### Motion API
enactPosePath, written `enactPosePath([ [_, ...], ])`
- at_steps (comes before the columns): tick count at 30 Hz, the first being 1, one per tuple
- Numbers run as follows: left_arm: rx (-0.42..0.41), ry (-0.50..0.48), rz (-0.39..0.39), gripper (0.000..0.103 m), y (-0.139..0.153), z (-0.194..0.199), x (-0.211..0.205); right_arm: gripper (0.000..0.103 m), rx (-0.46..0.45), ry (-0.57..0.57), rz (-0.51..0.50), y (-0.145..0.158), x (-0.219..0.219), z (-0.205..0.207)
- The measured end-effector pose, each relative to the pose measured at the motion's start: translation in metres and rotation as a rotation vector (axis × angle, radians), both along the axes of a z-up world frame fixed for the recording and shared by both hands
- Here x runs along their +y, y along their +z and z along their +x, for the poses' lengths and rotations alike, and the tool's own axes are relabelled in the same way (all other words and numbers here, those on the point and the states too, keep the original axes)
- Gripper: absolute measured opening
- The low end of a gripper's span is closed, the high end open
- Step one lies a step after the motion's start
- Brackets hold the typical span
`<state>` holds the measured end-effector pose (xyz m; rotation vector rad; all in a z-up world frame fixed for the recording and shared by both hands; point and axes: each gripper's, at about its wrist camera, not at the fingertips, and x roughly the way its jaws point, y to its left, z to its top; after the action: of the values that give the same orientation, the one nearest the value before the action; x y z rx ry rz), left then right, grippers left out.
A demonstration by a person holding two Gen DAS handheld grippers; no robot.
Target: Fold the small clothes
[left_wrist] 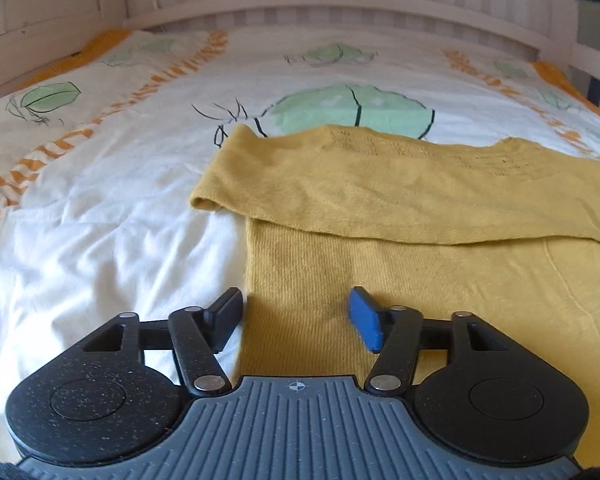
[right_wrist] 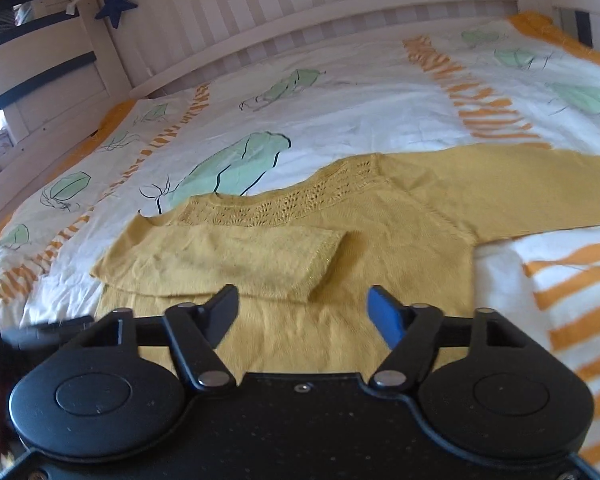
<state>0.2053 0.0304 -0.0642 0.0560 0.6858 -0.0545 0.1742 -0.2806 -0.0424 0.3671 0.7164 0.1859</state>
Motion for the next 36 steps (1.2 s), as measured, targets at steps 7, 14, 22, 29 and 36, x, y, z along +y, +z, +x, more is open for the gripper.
enactPosePath([
  [7,-0.005,0.007,-0.069,0.061,-0.004,0.003,0.008,0.067,0.074,-0.003,-0.032,-0.020,0.012,0.041],
  [14,-0.008,0.008,-0.064,0.062,-0.006,0.002,0.007,0.033,0.123,-0.022,-0.013,-0.029,0.018,0.066],
  [22,-0.011,0.011,-0.067,0.062,-0.006,0.002,0.004,0.012,-0.031,0.050,-0.249,0.039,0.022,0.094],
  [29,-0.012,0.012,-0.068,0.062,-0.006,0.002,0.004,0.013,0.107,-0.005,-0.268,0.007,0.001,0.119],
  [36,-0.013,0.012,-0.066,0.063,-0.006,0.001,0.003,0.024,0.168,-0.045,-0.266,-0.028,-0.009,0.103],
])
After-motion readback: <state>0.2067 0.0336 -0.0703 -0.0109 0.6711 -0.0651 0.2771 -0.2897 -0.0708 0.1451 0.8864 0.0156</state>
